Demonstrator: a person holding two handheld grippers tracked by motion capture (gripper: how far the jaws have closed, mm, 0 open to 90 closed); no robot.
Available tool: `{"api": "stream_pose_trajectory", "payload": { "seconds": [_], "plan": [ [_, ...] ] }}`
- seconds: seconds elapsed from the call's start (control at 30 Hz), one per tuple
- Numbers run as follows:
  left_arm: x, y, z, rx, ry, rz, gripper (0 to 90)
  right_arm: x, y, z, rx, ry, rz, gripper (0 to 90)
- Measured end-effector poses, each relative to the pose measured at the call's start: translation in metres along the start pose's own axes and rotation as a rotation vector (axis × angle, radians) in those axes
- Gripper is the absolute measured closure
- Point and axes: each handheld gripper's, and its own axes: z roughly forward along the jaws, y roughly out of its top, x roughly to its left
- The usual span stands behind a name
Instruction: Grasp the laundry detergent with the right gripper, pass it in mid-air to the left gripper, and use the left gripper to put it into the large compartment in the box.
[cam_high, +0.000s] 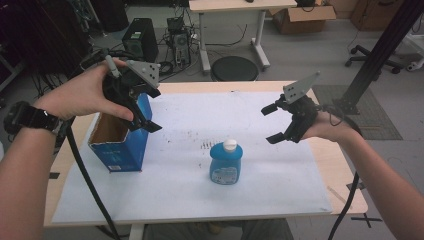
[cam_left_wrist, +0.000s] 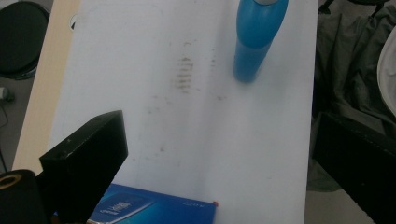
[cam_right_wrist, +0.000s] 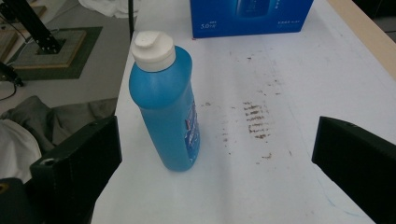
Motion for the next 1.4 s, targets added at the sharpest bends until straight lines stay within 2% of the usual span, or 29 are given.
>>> {"api": "stream_pose_trajectory", "payload": {
  "seconds": [0.6,0.7,1.03,1.4],
  "plan": [
    [-0.004,-0.008,0.005,-0.011,-0.004,-0.002,4.5,0.020,-0.032,0.047,-0.087,0.034,0.035,1.6],
    [-0.004,-0.009,0.005,-0.013,-0.004,-0.003,4.5,0.022,-0.036,0.056,-0.087,0.036,0.038,1.6],
    [-0.007,-0.011,0.006,-0.024,-0.004,-0.002,4.4,0.031,-0.041,0.076,-0.134,0.035,0.060,1.6],
    [-0.008,-0.012,0.009,-0.028,-0.008,0.002,4.3,0.037,-0.042,0.098,-0.149,0.022,0.069,2.2]
  ]
}}
